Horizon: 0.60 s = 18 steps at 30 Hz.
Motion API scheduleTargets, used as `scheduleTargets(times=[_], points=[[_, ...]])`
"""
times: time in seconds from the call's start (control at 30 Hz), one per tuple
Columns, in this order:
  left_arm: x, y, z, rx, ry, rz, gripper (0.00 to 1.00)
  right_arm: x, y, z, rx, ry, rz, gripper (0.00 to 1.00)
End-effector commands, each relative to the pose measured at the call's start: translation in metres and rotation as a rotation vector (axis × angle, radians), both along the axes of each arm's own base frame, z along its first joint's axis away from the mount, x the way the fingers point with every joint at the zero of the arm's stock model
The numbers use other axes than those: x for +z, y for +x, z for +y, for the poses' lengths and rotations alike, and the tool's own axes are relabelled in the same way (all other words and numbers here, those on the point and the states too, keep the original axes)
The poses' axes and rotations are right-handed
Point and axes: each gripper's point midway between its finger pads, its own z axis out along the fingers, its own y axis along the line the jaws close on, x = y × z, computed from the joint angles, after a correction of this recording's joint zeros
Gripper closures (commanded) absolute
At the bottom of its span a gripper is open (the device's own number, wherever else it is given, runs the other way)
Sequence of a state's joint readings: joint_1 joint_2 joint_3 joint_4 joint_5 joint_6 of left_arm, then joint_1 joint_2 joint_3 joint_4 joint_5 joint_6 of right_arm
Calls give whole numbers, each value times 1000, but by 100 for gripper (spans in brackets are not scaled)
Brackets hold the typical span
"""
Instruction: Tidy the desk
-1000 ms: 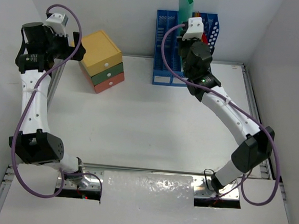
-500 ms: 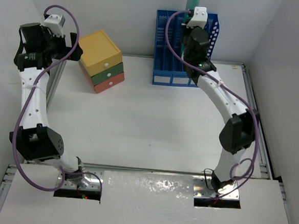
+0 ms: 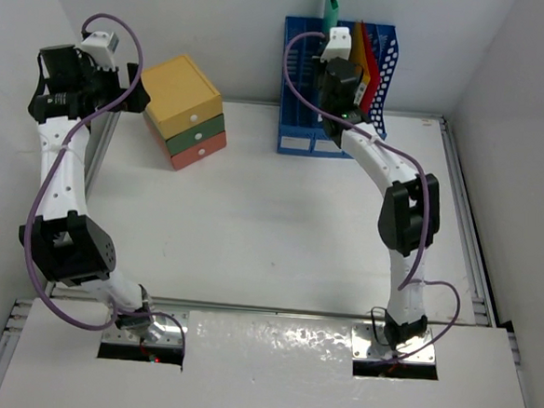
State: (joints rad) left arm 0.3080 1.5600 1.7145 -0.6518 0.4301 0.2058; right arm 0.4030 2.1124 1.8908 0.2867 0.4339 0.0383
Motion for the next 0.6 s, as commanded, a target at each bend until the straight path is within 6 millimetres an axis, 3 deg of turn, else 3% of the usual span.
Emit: scheduleTargets(times=[0.0, 0.23, 0.27, 0.33, 0.43, 0.57], points=[[12, 5, 6, -9, 20, -52, 0, 37, 8, -10, 19, 85, -155, 100], [6, 6, 11, -2, 27, -38, 1, -14, 15, -9, 60, 70, -120, 100], [5, 5, 12, -2, 29, -37, 1, -29, 14, -9, 64, 78, -98, 100], [4, 5, 13, -3, 28, -33, 0, -37, 11, -5, 88, 85, -108, 100], [3, 4, 13, -3, 31, -29, 1, -69, 7, -5, 91, 101, -55, 100], [3, 3, 12, -6, 30, -28, 0, -83, -2, -5, 100, 89, -39, 98]])
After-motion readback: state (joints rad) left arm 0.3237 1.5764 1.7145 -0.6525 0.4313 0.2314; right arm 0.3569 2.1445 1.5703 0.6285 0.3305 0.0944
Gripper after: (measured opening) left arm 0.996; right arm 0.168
